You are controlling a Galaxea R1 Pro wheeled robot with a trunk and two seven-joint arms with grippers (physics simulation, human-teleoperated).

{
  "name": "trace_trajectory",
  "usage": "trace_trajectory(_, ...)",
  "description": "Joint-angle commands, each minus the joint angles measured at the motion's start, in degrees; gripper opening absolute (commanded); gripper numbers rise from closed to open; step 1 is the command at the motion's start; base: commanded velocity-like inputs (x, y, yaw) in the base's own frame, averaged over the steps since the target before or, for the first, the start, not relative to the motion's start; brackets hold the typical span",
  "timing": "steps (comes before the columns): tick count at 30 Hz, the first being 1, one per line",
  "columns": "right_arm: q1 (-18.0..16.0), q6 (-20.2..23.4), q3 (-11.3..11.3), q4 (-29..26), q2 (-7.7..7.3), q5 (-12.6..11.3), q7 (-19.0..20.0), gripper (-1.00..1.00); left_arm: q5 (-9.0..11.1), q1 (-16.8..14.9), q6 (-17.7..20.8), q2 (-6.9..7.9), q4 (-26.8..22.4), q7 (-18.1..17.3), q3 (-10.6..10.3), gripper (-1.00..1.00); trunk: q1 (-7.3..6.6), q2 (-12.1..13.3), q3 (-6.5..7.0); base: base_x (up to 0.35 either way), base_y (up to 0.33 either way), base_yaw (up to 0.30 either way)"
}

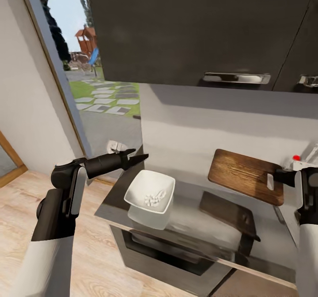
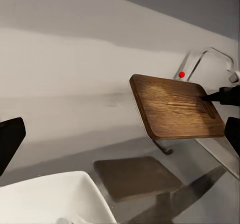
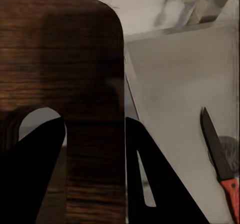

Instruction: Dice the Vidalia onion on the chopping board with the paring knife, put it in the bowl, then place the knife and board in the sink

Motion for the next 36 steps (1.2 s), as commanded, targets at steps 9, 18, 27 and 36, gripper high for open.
trace_trajectory(9, -0.08, 0.25, -0.01, -0.04, 0.89, -0.52, 0.33, -1.0, 0.15, -0.06, 0.44, -0.05, -0.01, -0.07, 0.02, 1.0, 0.03, -0.13, -0.07, 0.0, -0.037, -0.236)
trace_trajectory(18, -0.08, 0.25, -0.01, -0.04, 1.17, -1.54, 0.33, -1.0, 0.15, -0.06, 0.44, -0.05, -0.01, -0.07, 0.03, 1.0, 0.03, -0.13, -0.07, 0.0, -0.203, -0.032)
trace_trajectory(27, -0.08, 0.25, 0.08, -0.04, 1.46, -2.92, 0.33, -1.0, 0.07, -0.06, 0.44, -0.05, 0.03, -0.06, 0.06, 1.0, 0.03, -0.13, -0.07, 0.0, -0.243, -0.042)
trace_trajectory(36, -0.08, 0.25, 0.08, -0.04, 1.59, -2.93, 0.33, -1.0, 0.06, -0.06, 0.44, -0.05, 0.02, -0.07, 0.06, 1.0, 0.03, -0.13, -0.07, 0.0, -0.047, -0.291)
